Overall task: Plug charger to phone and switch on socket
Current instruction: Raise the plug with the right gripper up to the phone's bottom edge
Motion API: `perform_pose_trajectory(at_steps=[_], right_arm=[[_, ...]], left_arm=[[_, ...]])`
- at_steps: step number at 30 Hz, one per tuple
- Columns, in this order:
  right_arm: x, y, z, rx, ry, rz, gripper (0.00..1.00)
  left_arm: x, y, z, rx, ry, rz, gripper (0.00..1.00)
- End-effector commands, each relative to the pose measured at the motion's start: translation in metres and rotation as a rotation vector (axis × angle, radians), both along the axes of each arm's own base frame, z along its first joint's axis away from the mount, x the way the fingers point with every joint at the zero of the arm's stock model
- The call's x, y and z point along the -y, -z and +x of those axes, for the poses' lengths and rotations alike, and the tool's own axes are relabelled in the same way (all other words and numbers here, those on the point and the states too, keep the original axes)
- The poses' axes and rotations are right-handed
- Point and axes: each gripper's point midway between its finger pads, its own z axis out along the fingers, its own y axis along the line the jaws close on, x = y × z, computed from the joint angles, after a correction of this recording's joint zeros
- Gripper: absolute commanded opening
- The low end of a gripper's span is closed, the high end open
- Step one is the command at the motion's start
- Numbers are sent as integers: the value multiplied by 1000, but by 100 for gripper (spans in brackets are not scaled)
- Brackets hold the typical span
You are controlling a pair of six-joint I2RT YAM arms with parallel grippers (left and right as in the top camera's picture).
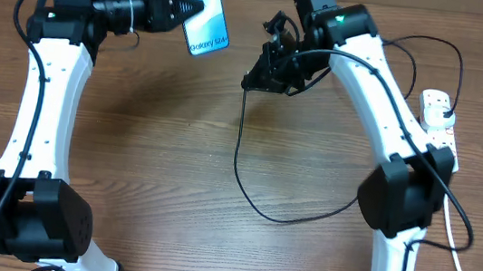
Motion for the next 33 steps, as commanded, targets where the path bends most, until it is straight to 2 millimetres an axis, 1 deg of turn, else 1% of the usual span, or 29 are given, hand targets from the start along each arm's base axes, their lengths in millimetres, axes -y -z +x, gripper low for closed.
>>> perform_pose_trajectory(at_steps=[1,3,7,11,14,16,19,22,28,33], right_arm=[[-14,-53,-39,84,-182,198,4],[-16,-66,-51,84,-225,264,4],[-24,-92,-62,104,-284,421,4],[-25,-95,-61,115,-289,438,4],[-27,-98,-62,134,-297,444,4],[-27,-103,-62,155,-301,449,4],[-25,-116,-65,214,-311,460,4],[-26,-123,-68,244,-321,462,4],[-27,-125,-71,241,-324,467,4],[-34,-125,-79,233,-346,468,4]], left_arm=[[11,-43,-32,28,216,-160,4],[13,-51,-39,48,266,-180,4],[13,-54,-41,24,281,-195,4],[15,-56,-50,11,330,-215,4],[16,-57,-51,11,336,-217,4],[16,-56,-51,8,335,-218,4],[18,-54,-51,-23,329,-222,4],[20,-50,-49,-62,307,-223,4],[24,-47,-51,-94,312,-229,4],[25,-47,-52,-98,314,-230,4]])
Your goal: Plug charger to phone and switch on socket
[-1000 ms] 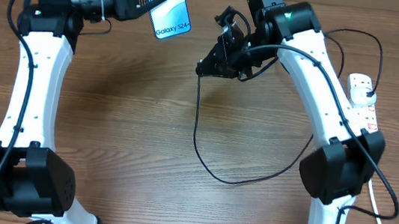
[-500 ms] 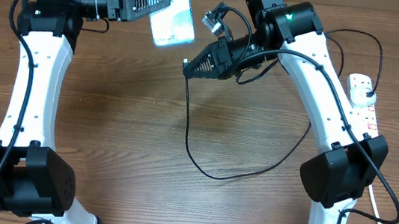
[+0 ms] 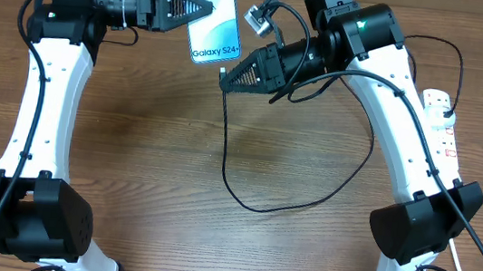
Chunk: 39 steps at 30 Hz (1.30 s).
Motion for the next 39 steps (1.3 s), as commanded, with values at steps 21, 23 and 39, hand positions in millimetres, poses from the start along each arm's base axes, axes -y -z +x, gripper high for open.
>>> perform_pose_trajectory(at_steps=[21,23,39], right_arm=[[-11,-25,-7,49,-30,88,4],[-11,-26,-6,54,-29,90,4],[-12,-26,-5,63,-28,91,4]], left_arm=[[5,-14,-18,7,89,-38,4],[5,-14,-18,6,89,-38,4],[11,-14,-20,-8,105,-39,4]])
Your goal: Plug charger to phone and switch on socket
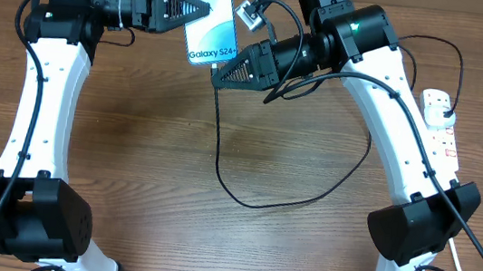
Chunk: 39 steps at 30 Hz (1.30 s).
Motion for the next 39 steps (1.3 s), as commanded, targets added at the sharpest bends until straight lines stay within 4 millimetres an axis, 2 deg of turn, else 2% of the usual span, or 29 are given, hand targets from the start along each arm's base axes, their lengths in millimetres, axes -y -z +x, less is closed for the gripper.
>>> perform_pose_trajectory(at_steps=[1,22,39], right_arm=[[0,-17,-8,26,-14,41,4],[1,-23,-2,-6,7,56,4],[4,-21,-8,-50,0,48,4]], left_arm=[[12,-12,-14,12,73,-21,4],[12,-12,-15,4,73,-21,4],[12,-12,-14,10,71,-21,4]])
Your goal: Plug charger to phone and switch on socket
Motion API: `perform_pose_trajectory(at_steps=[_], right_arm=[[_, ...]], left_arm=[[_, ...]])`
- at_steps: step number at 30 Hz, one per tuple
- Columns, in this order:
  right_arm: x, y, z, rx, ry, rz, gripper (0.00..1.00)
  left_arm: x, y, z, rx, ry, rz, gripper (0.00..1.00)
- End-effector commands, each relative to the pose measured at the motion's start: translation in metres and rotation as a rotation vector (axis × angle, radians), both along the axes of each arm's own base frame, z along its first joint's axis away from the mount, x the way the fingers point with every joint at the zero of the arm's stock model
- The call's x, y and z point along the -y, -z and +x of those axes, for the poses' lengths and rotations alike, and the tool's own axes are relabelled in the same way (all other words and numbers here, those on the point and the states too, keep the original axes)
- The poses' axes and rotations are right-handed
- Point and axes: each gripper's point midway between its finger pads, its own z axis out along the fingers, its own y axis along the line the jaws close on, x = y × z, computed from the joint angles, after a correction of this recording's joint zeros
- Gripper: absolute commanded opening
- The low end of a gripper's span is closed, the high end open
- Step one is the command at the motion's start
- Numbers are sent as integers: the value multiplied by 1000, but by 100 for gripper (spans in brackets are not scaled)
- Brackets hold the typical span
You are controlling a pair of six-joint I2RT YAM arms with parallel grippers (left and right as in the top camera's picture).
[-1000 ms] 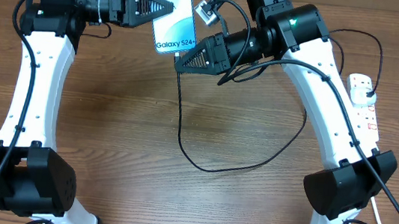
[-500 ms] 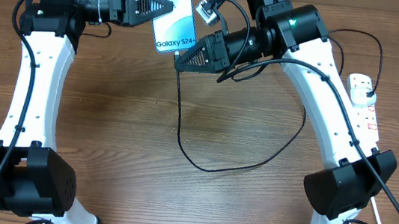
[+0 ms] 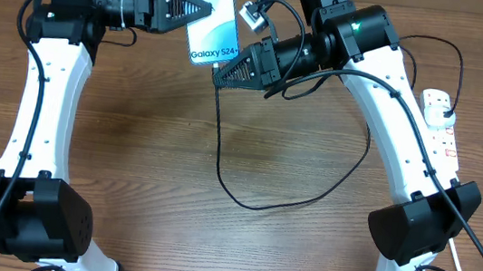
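A light-blue phone [image 3: 210, 13] with "Galaxy S24+" on its screen is held up at the top centre, my left gripper [image 3: 199, 8] shut on its left edge. My right gripper [image 3: 221, 76] sits just under the phone's lower edge, shut on the black charger plug, which is hidden between the fingers. The black cable [image 3: 229, 166] hangs from there, loops over the table and runs to the right. The white socket strip [image 3: 440, 122] lies at the right edge with a plug in it; its switch state cannot be read.
The wooden table [image 3: 155, 171] carries only the cable loop in its middle. A white lead [image 3: 463, 270] trails from the socket strip toward the front right, past the right arm's base [image 3: 413, 233].
The phone and my right gripper have both shifted very slightly to the right. The plug stays at the phone's lower edge. Both grippers keep their holds.
My right gripper first held the plug well right of the phone, apart from it. It then stood close under the phone's lower right corner, the phone brought more upright. After that it was at the phone's lower edge, where it still is.
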Motion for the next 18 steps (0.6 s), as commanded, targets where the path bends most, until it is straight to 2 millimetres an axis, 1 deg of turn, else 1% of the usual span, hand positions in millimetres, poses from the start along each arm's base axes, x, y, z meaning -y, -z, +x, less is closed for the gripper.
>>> perform_pose_trajectory(at_steps=[1,18], right_arm=[[2,-20,-8,35,-16,49,4],[3,-20,-9,26,-18,50,4]], left_arm=[[9,-13,-15,19,77,-26,4],[9,-13,-15,22,77,-25,4]])
